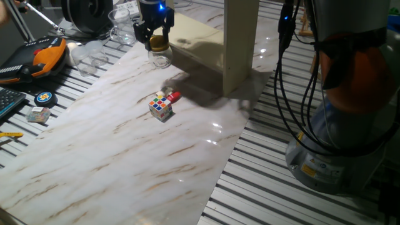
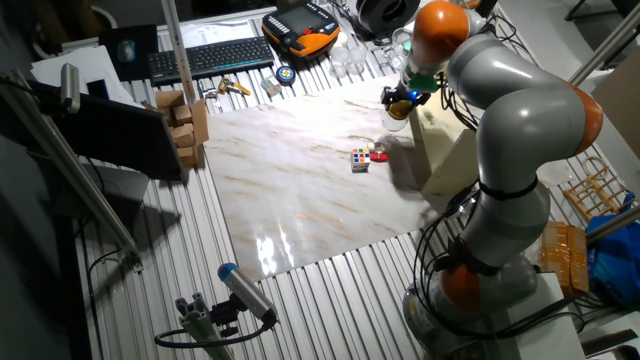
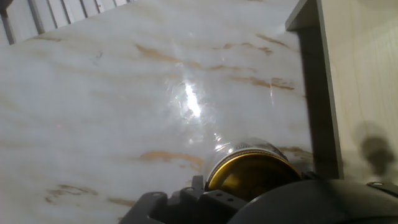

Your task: Take the object down from the shelf

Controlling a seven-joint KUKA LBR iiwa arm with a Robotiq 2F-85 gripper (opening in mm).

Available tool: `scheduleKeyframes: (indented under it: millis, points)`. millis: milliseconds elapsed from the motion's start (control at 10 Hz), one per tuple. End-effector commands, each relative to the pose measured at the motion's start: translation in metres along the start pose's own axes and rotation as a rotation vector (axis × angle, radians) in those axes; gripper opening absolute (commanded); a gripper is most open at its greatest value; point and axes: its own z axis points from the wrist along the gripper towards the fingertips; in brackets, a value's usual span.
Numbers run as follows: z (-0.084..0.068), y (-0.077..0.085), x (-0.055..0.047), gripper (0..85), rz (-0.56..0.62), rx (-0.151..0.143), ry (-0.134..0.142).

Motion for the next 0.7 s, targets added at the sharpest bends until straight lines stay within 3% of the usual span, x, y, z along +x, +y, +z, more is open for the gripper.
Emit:
scheduleKeyframes:
  millis: [0,200,400,600]
  points:
    - [-0.0001,0.0001,0.0,0.0,0.002,0.006,-0.002]
    - [-0.0001,0.0001,0.0,0.0,-0.03,0.035,-0.017]
    - [-0.0001,0.0001,0.0,0.0,-0.06,0.019,-0.007]
    - [-0.0001,0.0001,0.0,0.0,-0.14,0.033,0.0]
